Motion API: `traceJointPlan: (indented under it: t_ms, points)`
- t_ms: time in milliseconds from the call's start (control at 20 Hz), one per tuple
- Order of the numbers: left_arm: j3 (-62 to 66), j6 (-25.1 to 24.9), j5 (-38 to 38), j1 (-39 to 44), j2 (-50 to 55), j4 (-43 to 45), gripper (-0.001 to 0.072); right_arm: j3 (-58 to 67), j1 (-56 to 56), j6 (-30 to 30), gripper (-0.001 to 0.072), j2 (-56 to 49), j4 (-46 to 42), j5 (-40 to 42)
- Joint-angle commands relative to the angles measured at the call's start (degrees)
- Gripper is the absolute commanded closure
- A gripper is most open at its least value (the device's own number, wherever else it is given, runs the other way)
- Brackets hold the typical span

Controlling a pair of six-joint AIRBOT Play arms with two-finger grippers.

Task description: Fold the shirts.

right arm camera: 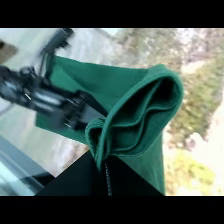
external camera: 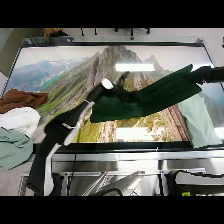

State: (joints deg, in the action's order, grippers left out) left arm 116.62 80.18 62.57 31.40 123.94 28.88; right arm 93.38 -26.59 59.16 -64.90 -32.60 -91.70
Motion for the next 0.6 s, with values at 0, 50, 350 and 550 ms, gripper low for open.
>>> traceJointPlan:
  t_ms: [0,50,350,550]
  points:
    - [0.26,-5.95,17.00,-10.67,-9.66,-10.27,0.0687,0.04,2.03,0.09,0.0685,-0.52,7.63,0.13]
    - [0.26,-6.80,19.58,-14.14,-13.27,-12.24,0.0687,0.04,4.15,0.07,0.0685,-0.79,8.13,0.85]
    - [0.22,-13.75,26.58,-33.33,-31.04,-29.51,0.0685,-2.80,31.34,0.26,0.0685,-5.33,8.44,20.81]
    - [-6.14,-16.63,26.51,-40.06,-39.76,-29.44,0.0685,-2.86,50.42,-2.95,0.0683,-15.26,8.24,36.20]
